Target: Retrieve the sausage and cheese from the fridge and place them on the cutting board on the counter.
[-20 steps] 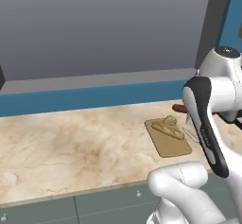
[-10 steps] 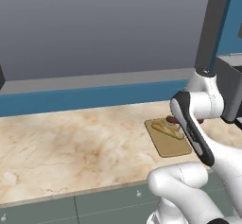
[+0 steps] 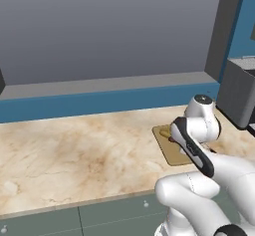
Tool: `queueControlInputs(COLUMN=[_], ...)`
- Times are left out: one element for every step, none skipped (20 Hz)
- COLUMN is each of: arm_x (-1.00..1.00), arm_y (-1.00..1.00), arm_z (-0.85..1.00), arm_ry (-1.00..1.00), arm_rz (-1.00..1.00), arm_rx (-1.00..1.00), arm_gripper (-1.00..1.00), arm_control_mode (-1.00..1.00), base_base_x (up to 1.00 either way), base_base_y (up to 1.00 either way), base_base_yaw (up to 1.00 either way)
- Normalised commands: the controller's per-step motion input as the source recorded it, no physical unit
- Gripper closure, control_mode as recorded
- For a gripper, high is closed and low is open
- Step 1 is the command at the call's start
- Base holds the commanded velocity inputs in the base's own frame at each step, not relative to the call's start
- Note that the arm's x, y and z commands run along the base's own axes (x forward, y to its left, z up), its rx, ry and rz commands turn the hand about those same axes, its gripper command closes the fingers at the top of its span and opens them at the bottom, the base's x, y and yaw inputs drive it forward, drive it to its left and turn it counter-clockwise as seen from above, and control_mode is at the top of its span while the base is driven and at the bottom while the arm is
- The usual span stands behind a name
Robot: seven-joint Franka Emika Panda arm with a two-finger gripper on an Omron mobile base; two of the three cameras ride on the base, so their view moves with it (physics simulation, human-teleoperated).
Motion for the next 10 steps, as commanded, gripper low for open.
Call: queueControlInputs(arm_x=[0.41, 0.43, 0.41, 0.39, 0.41, 0.41, 0.36, 0.3, 0.29, 0.3], arm_y=[0.0, -0.01, 0.0, 0.0, -0.03, -0.09, -0.18, -0.46, -0.5, -0.41], arm_z=[-0.59, -0.52, -0.43, -0.38, -0.33, -0.31, -0.25, -0.03, -0.03, -0.01], arm_ry=[0.04, 0.05, 0.07, 0.05, 0.05, 0.05, 0.07, 0.05, 0.09, 0.02], arm_rz=[0.0, 0.0, 0.0, 0.0, 0.0, 0.0, 0.0, 0.02, 0.04, 0.05], arm_rx=[0.0, 0.0, 0.0, 0.01, 0.04, 0.05, 0.07, 0.14, 0.13, 0.14], arm_gripper=[1.0, 1.0, 1.0, 1.0, 1.0, 1.0, 1.0, 1.0, 1.0, 1.0], arm_control_mode=[-1.0, -1.0, -1.0, -1.0, -1.0, -1.0, -1.0, -1.0, -1.0, -1.0], base_base_x=[0.0, 0.0, 0.0, 0.0, 0.0, 0.0, 0.0, 0.0, 0.0, 0.0], base_base_y=[0.0, 0.0, 0.0, 0.0, 0.0, 0.0, 0.0, 0.0, 0.0, 0.0], base_base_yaw=[0.0, 0.0, 0.0, 0.0, 0.0, 0.0, 0.0, 0.0, 0.0, 0.0])
